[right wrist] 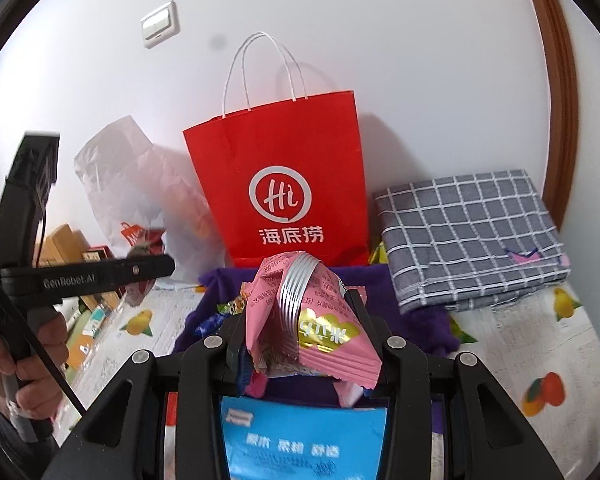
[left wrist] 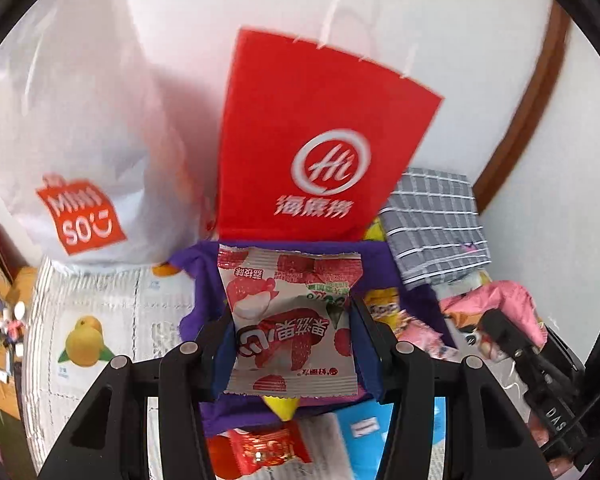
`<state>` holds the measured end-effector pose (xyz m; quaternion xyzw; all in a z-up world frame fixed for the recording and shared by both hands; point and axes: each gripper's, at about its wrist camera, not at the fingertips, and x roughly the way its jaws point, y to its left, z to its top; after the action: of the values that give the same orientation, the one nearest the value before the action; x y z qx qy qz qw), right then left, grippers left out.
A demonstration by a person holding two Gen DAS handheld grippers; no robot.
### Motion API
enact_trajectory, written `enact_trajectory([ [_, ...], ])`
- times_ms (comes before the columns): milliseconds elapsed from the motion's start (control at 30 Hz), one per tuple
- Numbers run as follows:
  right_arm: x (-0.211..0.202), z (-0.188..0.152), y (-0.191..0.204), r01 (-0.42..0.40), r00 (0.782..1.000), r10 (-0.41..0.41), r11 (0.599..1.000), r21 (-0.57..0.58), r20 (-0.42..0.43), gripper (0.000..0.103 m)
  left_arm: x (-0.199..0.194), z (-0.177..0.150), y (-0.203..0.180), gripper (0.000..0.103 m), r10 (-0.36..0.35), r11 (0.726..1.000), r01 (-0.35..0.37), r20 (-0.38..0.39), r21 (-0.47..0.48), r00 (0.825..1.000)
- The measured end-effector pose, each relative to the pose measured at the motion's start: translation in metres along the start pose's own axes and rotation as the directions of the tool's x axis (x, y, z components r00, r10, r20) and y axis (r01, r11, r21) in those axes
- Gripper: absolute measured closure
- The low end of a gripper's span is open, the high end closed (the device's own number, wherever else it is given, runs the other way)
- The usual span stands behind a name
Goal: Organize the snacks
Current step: 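Carry both held packets over the purple towel with both grippers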
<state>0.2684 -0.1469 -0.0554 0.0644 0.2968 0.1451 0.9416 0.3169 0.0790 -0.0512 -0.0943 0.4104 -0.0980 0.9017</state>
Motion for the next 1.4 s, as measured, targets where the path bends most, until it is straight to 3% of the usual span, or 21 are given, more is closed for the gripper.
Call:
enact_trajectory([
  [133, 0.024, -0.003, -0.001, 0.022, 0.999, -0.021, 1.000, 0.010, -0.024, 0.063, 0.013, 0.002, 0.018, 0.054, -0.006, 0.998, 0.003, -0.041, -0.057, 0.999],
  [300, 0.042, -0.010, 0.000, 0.029, 0.999, -0.030, 0.999, -0.013, -0.040, 0.063, 0.018, 0.000, 0.021, 0.054, 0.002, 0.998, -0.005, -0.053, -0.058, 0.999],
  [467, 0.070, -0.031, -0.014, 0.039, 0.992, -0.037, 0.999, 0.014, -0.117, 0.063, 0.022, 0.000, 0.015, 0.054, 0.000, 0.999, -0.003, -0.067, -0.045, 0.998],
  [633, 0.085, -0.043, -0.025, 0.006, 0.986, 0.004, 0.998, 0.061, -0.166, 0.063, 0.030, -0.002, 0.004, 0.054, 0.000, 1.000, -0.001, -0.085, -0.018, 0.996],
  [967, 0.095, -0.049, -0.033, -0.081, 0.981, 0.107, 0.984, 0.159, -0.162, 0.063, 0.038, -0.006, -0.006, 0.054, -0.007, 1.000, 0.007, -0.111, 0.005, 0.994],
  [1267, 0.100, -0.052, -0.029, -0.037, 0.987, 0.060, 0.987, 0.155, -0.149, 0.060, 0.042, -0.008, -0.010, 0.054, -0.032, 0.999, 0.033, -0.123, 0.002, 0.992],
  [1400, 0.101, -0.052, -0.032, -0.034, 0.983, 0.065, 0.983, 0.181, -0.172, 0.052, 0.048, -0.010, -0.012, 0.054, -0.065, 0.998, 0.065, -0.134, -0.010, 0.989],
])
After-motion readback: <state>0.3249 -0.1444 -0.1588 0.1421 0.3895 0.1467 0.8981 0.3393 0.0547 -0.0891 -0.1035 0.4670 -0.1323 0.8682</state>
